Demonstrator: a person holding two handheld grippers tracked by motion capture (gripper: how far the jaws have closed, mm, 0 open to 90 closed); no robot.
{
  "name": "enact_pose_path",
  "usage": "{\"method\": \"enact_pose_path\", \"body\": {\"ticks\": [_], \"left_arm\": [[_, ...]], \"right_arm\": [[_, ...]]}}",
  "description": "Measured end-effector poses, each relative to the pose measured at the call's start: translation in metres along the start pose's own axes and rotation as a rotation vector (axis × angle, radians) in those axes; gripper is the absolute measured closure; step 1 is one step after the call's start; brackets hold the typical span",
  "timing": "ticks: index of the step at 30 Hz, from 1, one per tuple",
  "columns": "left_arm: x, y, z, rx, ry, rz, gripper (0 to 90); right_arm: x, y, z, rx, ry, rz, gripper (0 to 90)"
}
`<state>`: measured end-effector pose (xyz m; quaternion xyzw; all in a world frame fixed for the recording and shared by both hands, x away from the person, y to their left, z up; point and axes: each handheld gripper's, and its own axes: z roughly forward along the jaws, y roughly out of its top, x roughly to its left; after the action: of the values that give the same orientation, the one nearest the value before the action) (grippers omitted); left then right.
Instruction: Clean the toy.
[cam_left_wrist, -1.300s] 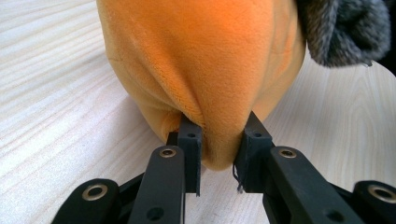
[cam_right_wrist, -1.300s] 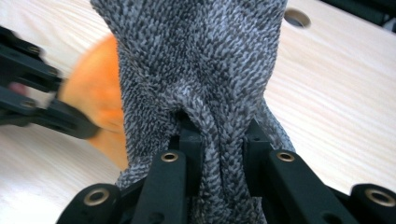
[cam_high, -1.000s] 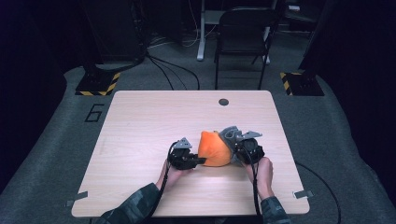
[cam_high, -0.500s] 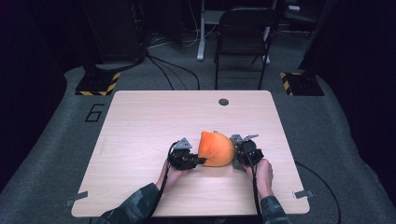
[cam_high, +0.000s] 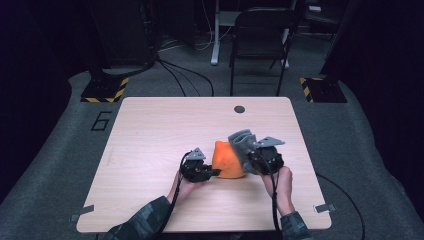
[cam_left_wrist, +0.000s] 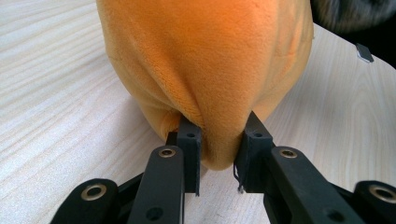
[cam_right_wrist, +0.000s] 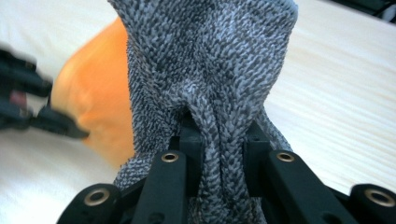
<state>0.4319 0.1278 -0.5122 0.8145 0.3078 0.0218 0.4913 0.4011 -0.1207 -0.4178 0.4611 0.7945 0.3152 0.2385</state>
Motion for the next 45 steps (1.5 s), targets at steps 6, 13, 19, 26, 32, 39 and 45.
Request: {"method": "enact_pose_path", "body": {"ticks": [6, 13, 19, 26, 32, 39, 45], "left_arm": [[0.0, 0.0, 0.001, 0.004, 0.004, -0.002, 72.7], [-0.006, 0.002, -0.001, 0.016, 0.067, 0.076, 52.4], [-0.008, 0.0, -0.004, 0.027, 0.135, 0.25, 32.7], [-0.007, -0.002, -0.002, 0.036, 0.191, 0.398, 18.7], [-0.003, -0.005, 0.004, 0.045, 0.208, 0.475, 15.7], [-0.006, -0.007, 0.009, 0.043, 0.2, 0.532, 15.8], [-0.013, -0.011, 0.015, 0.036, 0.246, 0.618, 36.0]], "right_arm": [[0.014, -0.006, 0.021, 0.033, -0.059, -0.066, 77.2], [0.006, -0.009, 0.024, 0.036, -0.026, -0.044, 77.2], [0.001, -0.01, 0.028, 0.032, -0.03, -0.029, 77.3], [0.002, -0.01, 0.028, 0.037, -0.033, -0.039, 77.3], [0.002, -0.009, 0.029, 0.037, -0.031, -0.034, 77.3], [0.002, -0.009, 0.029, 0.037, -0.032, -0.031, 77.3], [0.002, -0.009, 0.029, 0.049, -0.028, -0.031, 77.3]]}}
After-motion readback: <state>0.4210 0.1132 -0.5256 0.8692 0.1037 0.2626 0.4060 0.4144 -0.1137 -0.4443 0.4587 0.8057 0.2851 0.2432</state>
